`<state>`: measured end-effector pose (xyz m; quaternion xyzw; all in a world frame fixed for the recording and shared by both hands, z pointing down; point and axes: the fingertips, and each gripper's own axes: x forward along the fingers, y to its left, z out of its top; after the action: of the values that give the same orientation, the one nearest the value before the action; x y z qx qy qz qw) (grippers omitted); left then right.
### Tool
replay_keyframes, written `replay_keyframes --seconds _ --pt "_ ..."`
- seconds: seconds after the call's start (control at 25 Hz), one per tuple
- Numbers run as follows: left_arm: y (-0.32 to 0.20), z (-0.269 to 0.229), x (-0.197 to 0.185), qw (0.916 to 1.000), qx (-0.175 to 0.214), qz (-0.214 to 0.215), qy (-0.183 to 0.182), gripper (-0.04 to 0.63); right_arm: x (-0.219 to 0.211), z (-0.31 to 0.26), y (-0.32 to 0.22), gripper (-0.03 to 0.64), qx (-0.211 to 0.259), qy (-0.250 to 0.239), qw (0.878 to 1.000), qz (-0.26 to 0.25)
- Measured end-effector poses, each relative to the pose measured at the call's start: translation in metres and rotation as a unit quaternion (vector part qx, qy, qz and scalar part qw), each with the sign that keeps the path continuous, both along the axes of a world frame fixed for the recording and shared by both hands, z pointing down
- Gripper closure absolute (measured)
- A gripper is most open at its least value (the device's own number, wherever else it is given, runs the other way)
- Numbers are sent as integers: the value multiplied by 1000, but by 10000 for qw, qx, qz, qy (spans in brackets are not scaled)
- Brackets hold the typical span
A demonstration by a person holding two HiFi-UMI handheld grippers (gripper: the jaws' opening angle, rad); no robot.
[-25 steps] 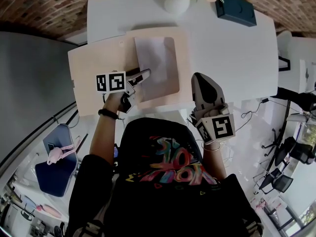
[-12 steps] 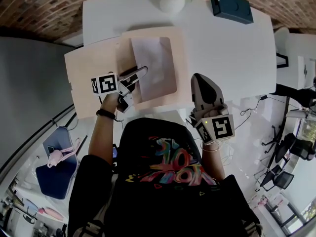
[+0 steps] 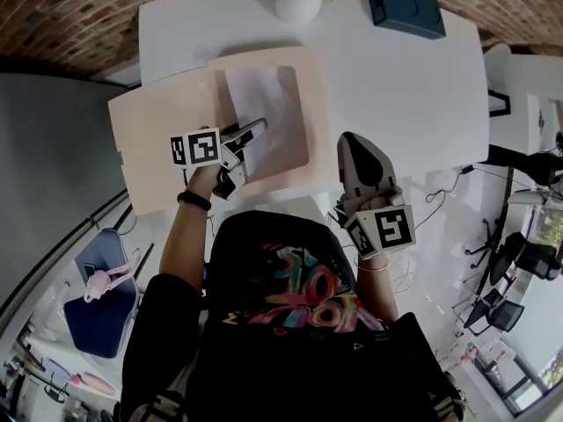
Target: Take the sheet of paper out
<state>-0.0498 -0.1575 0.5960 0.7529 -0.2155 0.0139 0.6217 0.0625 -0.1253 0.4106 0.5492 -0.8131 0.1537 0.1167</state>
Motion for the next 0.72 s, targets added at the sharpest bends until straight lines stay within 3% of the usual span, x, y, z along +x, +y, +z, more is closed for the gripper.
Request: replay_keyframes --seconds 0.16,0.72 --pt "-3 6 -6 9993 48 -144 -344 563 0 -2 -1 598 29 -19 10000 5" --pt "-1 -2 -20 9987 123 -252 -430 572 -6 -3 0 598 -11 -22 9999 -149"
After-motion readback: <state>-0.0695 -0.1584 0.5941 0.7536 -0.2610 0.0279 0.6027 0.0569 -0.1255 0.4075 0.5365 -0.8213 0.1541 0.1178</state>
